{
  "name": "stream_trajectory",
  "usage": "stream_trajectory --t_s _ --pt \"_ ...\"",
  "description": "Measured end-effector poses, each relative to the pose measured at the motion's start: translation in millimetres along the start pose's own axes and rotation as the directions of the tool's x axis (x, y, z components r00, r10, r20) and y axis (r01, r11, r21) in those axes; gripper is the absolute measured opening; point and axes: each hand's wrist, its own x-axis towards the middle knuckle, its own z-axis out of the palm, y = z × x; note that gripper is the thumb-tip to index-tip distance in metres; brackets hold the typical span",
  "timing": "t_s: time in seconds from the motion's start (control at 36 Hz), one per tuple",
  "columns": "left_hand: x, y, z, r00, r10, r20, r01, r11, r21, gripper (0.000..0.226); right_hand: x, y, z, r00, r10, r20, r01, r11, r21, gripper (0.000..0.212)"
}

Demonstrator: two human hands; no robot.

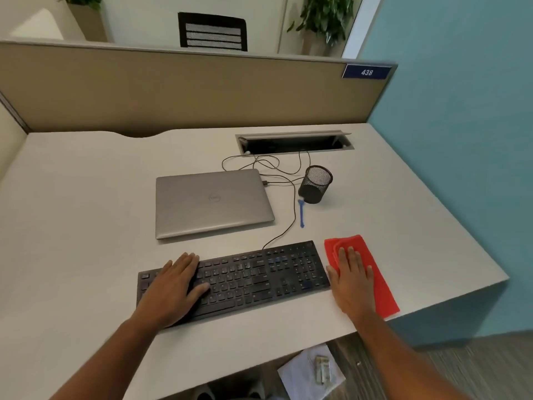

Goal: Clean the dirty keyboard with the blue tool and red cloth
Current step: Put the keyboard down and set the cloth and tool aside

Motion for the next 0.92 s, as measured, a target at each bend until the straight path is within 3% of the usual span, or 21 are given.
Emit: stream_trajectory --t_s 0.22,0.33,0.5,0.61,0.78,0.92 --pt "6.2 0.4 11.0 0.998 0.007 -0.059 -0.007 1.000 0.003 0.098 3.7 -15.3 -15.2 0.996 0.050 -0.075 -0.043 0.995 0.086 0.065" --pt "19.5 17.3 9.8 0.996 0.036 -0.082 -0.036 0.999 -0.001 0.087 16.5 -31.2 -30.8 0.984 0.017 -0.175 0.011 0.987 0.160 0.050" --pt "60.1 48.4 4.5 0.988 0.110 -0.109 -0.110 0.994 0.000 0.087 54.3 -56.4 -43.8 0.970 -0.081 -0.229 0.113 0.985 0.128 0.035" --pt "88.7 70.5 -5.5 0.980 0.138 -0.145 -0.139 0.990 0.000 0.074 82.6 -72.7 -47.4 0.983 -0.126 -0.132 0.138 0.986 0.091 0.030" --pt "121.0 97.7 -13.4 0.974 0.157 -0.166 -0.159 0.987 0.003 0.069 115.1 -84.5 -39.7 0.999 -0.032 0.003 0.031 0.985 0.168 0.033" --pt "136.9 112.7 -15.6 0.973 0.159 -0.166 -0.161 0.987 0.001 0.068 130.6 -89.1 -39.8 0.999 0.015 0.038 -0.022 0.980 0.196 0.032"
